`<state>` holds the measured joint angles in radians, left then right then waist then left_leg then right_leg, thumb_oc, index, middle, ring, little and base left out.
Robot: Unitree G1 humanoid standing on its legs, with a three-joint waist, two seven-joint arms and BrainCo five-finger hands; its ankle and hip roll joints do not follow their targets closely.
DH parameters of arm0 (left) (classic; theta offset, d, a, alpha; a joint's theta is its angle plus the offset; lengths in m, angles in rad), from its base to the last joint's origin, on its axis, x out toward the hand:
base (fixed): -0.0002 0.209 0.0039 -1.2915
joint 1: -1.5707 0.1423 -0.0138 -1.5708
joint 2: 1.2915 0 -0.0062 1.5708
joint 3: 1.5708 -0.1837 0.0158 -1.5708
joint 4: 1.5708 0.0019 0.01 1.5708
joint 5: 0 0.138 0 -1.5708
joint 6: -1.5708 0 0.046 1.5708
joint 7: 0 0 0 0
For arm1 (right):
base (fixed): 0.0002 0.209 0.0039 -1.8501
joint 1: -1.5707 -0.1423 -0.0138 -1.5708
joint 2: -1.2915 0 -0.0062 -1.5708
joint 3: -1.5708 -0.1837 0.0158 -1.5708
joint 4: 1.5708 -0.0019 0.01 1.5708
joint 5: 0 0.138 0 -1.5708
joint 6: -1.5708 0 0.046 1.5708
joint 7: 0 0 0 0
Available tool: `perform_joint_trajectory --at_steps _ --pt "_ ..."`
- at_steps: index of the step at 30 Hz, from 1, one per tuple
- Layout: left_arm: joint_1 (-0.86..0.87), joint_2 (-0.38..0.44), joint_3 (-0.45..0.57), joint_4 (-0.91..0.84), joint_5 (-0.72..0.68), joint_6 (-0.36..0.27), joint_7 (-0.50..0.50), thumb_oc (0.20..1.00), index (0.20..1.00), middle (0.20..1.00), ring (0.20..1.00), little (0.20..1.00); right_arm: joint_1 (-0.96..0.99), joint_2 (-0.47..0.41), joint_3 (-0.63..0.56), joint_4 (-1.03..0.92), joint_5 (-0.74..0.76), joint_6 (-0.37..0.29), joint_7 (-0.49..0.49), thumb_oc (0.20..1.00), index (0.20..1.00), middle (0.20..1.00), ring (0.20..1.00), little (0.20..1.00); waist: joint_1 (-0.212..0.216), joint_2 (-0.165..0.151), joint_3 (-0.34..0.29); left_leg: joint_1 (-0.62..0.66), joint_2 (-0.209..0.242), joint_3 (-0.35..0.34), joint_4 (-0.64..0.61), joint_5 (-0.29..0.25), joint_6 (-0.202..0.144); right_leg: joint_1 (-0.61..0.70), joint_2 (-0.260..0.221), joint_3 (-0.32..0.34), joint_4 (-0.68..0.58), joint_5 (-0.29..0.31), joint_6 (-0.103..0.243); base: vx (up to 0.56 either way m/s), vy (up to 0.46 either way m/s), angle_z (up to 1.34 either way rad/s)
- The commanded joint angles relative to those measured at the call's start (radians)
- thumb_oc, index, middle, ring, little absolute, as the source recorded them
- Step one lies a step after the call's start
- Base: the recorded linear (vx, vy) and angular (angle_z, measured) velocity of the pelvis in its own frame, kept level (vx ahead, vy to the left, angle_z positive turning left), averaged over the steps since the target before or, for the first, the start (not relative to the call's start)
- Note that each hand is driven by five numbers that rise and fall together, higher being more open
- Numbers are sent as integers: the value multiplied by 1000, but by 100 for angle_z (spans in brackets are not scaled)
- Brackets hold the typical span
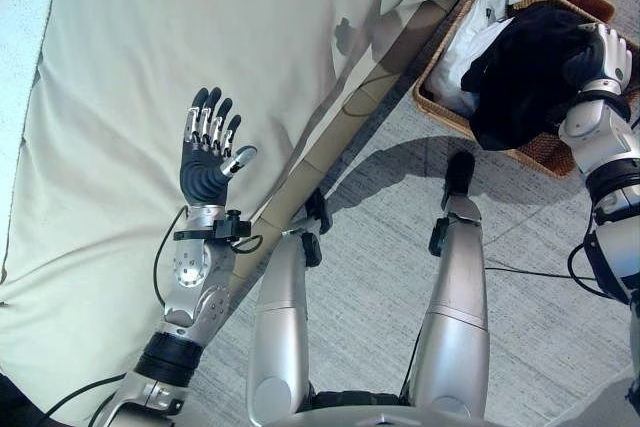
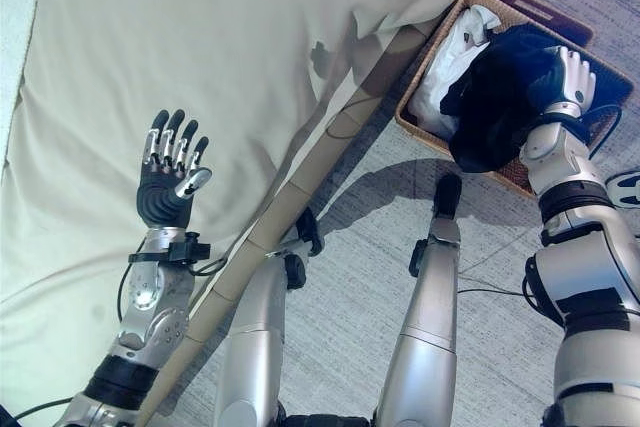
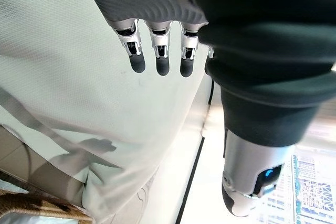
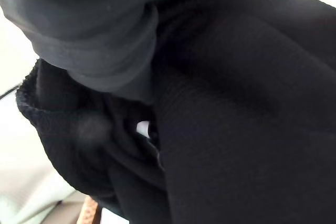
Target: Pick up clothes into the bucket
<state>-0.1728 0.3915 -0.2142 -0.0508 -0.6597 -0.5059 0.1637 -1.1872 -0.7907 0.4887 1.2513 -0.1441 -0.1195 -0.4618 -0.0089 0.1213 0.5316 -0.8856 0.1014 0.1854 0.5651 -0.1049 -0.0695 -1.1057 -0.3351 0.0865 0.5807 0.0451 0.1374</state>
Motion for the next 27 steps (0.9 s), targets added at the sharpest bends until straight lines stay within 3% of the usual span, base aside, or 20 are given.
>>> perform_joint_trajectory --at_steps 1,2,7,8,9,10,14,27 --pt "31 -4 58 -72 27 -48 19 1000 1000 1000 1000 1000 -71 -21 67 38 -1 30 -2 598 598 598 598 598 -15 26 -28 -16 -8 -88 37 -56 -14 15 20 3 67 -69 11 0 0 0" --pt "29 -6 60 -69 30 -46 20 1000 1000 1000 1000 1000 -71 -19 62 57 5 33 3 1000 1000 1000 1000 1000 -15 26 -28 -13 -7 -89 31 -55 -14 17 20 1 63 -69 12 0 0 0" --pt "21 -10 72 -60 40 -37 23 1000 1000 1000 1000 1000 -61 -14 21 106 49 50 19 1000 1000 1000 1000 1000 -18 21 -30 12 -7 -92 3 -44 -16 45 18 -14 38 -60 16 -15 0 0" --pt "19 -12 75 -50 40 -36 22 1000 1000 1000 1000 1000 -39 -13 -1 109 71 50 22 1000 1000 1000 1000 1000 -23 15 -29 16 -10 -86 -24 -5 -10 55 16 -22 6 -19 9 0 0 0" --pt "20 -12 74 -49 39 -36 22 1000 1000 1000 1000 1000 -37 -13 -2 109 71 50 23 1000 1000 1000 1000 1000 -19 17 -33 30 -8 -93 -20 -34 -18 64 19 -21 21 -52 17 -77 -1 3" --pt "13 -12 78 -45 42 -33 21 1000 1000 1000 1000 1000 -4 -13 -27 108 91 49 30 1000 1000 1000 1000 1000 -25 9 -32 44 -12 -91 -50 4 -13 88 13 -33 -21 -10 12 0 0 0" --pt "7 -15 83 -28 46 -30 18 1000 1000 1000 1000 1000 72 -8 -72 100 118 43 39 1000 1000 1000 1000 1000 -26 -1 -39 89 -10 -96 -93 20 -18 144 8 -55 -62 3 17 -7 -18 7" --pt "3 -23 123 109 51 -33 -4 1000 1000 1000 1000 1000 550 143 -290 -27 209 -28 87 1000 1000 1000 1000 1000 -35 -65 -86 375 -7 -150 -290 90 -43 528 3 -184 -284 54 37 77 -56 11"
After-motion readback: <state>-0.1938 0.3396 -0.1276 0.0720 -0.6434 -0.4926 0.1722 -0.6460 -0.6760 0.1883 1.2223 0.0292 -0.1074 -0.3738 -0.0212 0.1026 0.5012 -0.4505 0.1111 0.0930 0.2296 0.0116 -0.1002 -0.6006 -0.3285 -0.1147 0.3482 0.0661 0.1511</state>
